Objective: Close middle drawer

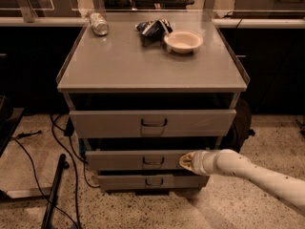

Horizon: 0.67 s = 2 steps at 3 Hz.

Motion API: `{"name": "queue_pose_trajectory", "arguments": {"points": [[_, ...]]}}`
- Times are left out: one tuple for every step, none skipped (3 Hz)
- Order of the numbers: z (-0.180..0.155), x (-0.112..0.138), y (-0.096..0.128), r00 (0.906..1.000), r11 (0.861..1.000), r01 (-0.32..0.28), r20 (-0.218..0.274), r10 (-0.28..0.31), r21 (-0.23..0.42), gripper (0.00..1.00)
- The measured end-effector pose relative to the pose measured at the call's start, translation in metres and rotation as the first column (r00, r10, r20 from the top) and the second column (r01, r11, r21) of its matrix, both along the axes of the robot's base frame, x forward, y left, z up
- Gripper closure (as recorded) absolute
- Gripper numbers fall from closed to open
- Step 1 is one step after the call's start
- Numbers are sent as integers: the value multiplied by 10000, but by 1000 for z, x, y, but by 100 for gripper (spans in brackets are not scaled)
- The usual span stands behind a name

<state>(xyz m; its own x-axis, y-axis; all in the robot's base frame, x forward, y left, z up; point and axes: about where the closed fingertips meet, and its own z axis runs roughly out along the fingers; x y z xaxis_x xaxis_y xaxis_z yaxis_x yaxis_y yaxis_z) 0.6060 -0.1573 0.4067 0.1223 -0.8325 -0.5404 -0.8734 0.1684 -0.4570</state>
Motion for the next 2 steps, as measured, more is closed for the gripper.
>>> {"name": "queue_pose_trajectory", "arguments": {"points": [[-1,10,3,10000,10000,73,-33,-73,-55,100],[-5,14,5,9999,9998,123,-110,-125,-160,100]]}}
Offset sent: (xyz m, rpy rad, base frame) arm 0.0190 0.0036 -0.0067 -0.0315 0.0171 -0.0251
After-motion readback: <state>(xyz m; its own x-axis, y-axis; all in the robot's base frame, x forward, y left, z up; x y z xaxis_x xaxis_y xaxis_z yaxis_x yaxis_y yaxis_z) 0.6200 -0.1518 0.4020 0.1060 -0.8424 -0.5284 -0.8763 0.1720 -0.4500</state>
